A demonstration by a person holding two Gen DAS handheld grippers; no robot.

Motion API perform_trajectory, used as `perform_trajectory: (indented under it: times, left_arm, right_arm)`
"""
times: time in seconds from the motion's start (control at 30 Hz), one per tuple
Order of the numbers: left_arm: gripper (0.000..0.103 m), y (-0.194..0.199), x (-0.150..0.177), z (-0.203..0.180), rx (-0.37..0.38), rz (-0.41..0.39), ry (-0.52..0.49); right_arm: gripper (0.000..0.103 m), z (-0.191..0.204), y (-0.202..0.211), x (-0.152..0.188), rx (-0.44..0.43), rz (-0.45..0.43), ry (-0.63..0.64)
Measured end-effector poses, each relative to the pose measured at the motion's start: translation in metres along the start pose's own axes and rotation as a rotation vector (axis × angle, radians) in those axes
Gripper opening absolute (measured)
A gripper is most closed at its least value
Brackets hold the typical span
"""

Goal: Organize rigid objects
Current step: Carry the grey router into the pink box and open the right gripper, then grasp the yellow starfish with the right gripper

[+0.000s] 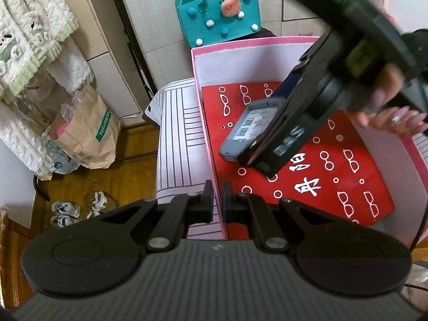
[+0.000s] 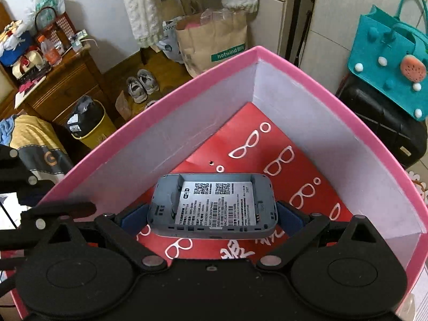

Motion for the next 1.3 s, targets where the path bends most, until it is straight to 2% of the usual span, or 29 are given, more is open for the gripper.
perform_trajectory:
  times: [0.13, 0.23, 0.33, 0.4, 0.47, 0.57, 0.67, 0.8, 0.9, 1.0, 1.3]
  left_arm:
    - [0.005, 0.0, 0.0, 0.0, 0.001, 0.002, -0.001]
    - [0.005, 0.0, 0.001, 0.0, 0.007, -0.008, 0.002]
    - [0.006, 0.001, 0.003, 0.001, 0.02, -0.017, 0.013]
    - [0.006, 0.002, 0.002, 0.001, 0.021, -0.018, 0.016]
    - [0.006, 0.002, 0.002, 0.0, 0.019, -0.02, 0.018]
    - [0.006, 0.002, 0.002, 0.0, 0.011, -0.02, 0.028]
    - [0.005, 0.003, 0.004, 0.0, 0.014, -0.013, 0.027]
    - [0.006, 0.004, 0.004, 0.0, 0.024, -0.005, 0.024]
    - [0.006, 0.004, 0.004, 0.0, 0.023, -0.013, 0.01]
    - [0.006, 0.005, 0.005, 0.001, 0.021, -0.021, 0.004]
    - [0.004, 0.004, 0.003, 0.001, 0.003, -0.024, 0.009]
  right_arm:
    - [0.101, -0.003, 0.045, 0.002, -0.009, -0.094, -0.008]
    - [0.101, -0.005, 0.085, 0.013, -0.023, -0.131, -0.014]
    - [0.101, -0.013, 0.115, 0.029, 0.009, -0.168, -0.042]
    - [0.1, -0.015, 0.123, 0.033, 0.026, -0.182, -0.042]
    - [0.095, -0.018, 0.117, 0.034, 0.054, -0.172, -0.041]
    - [0.089, -0.018, 0.108, 0.037, 0.05, -0.158, -0.059]
    - [0.082, -0.016, 0.119, 0.052, 0.04, -0.171, -0.061]
    - [0.081, -0.023, 0.147, 0.087, 0.038, -0.226, -0.095]
    - [0.078, -0.031, 0.157, 0.118, 0.061, -0.23, -0.123]
    - [0.069, -0.041, 0.154, 0.157, 0.1, -0.203, -0.174]
    - [0.066, -0.047, 0.119, 0.247, 0.151, -0.155, -0.312]
Point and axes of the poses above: each gripper's, at about its wrist camera, not at the fingertips, and y roughly against the way its jaws point, z to its left, x to its underside, the point moved 9 cm from there along -y, roughly the way its jaws point, and after that the axes turned 2 degrees about -z, right-handed, at the moved point
